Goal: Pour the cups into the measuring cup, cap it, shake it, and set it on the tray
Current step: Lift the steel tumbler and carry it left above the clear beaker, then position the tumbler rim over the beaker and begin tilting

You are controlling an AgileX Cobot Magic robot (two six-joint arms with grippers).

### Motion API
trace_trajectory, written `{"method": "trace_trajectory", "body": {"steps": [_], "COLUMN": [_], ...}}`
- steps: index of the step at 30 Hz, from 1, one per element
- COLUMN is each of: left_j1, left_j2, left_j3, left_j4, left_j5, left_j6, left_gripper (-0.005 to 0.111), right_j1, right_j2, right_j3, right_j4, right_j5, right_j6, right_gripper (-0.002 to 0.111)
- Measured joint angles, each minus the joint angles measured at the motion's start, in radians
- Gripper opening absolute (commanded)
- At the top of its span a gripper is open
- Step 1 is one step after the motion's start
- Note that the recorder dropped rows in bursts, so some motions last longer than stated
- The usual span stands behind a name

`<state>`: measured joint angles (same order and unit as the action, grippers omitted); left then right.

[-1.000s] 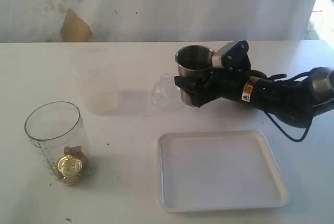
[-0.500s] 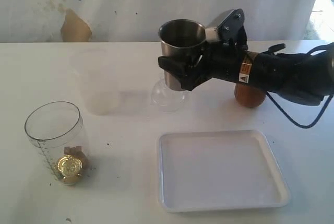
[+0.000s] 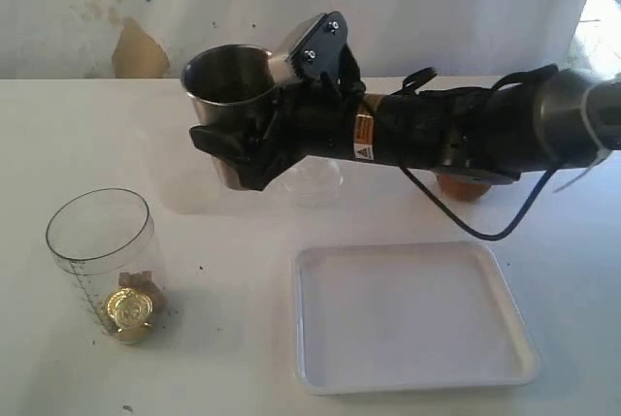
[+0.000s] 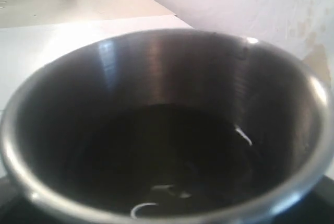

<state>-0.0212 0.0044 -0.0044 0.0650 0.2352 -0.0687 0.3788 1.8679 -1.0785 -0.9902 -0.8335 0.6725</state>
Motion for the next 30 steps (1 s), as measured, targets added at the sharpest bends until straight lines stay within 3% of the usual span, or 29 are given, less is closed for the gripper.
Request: {"method": "trace_trajectory", "body": {"steps": [14,30], "left_j1": [0.000,0.000], "left_j2": [0.000,0.000], "left_j3": [0.000,0.000], "left_j4": [0.000,0.000], "left_j5": [0.000,0.000], "left_j6": [0.000,0.000], "left_gripper": [0.000,0.000], "right_j1": [0.152,0.169], "right_j2": [0.014,0.079], "right_j3": [-0.105,-0.145], "right_j4": [0.004,0.012], "right_j5": [0.181,0.199], "right_j6": [0.005,-0.015], "right_gripper": [0.000,0.000]}}
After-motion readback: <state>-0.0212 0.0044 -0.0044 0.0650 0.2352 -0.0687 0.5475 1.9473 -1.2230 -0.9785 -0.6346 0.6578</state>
